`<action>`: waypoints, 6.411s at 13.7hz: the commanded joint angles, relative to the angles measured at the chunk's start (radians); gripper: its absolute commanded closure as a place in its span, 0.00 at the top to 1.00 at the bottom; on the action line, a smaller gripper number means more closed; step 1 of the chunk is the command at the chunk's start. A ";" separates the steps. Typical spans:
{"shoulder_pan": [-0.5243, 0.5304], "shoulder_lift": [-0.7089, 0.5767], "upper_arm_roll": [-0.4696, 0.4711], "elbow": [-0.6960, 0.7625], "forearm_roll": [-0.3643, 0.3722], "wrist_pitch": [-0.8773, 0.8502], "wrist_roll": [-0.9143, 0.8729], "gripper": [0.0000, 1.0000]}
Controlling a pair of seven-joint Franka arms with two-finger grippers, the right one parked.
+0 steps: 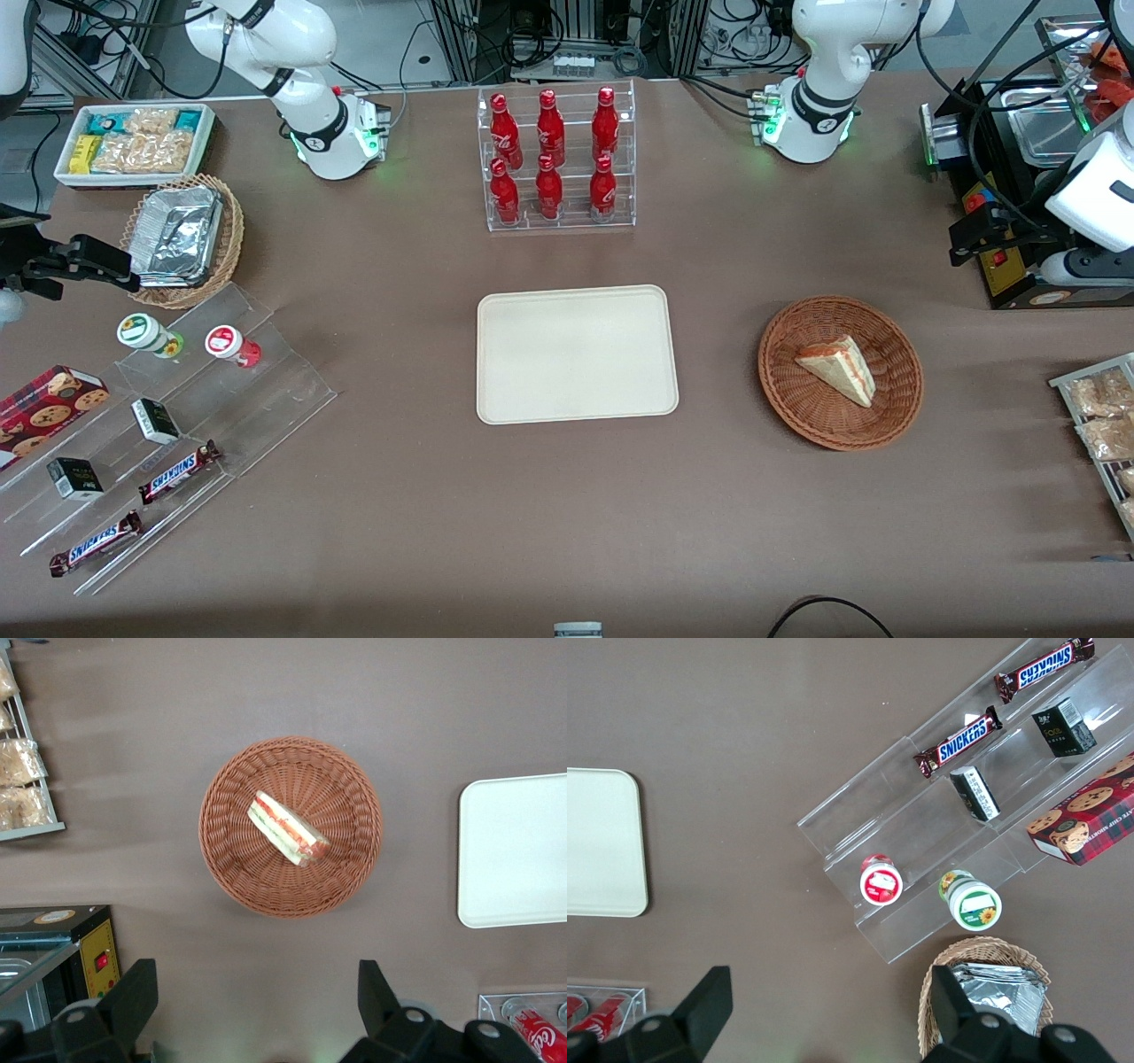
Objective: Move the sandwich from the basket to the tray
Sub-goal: 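Move the left gripper down over the sandwich in the wicker basket, then close the left gripper on the wrapped sandwich, then lift the sandwich and carry it over the cream tray, then lower the sandwich onto the tray and open the left gripper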
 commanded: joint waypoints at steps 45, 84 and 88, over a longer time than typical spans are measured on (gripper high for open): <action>-0.031 0.222 0.002 -0.706 0.020 0.957 -0.691 0.02; -0.695 0.680 -0.057 0.216 -0.008 0.450 -0.786 0.00; -0.720 0.734 -0.055 0.216 0.023 0.504 -0.791 0.00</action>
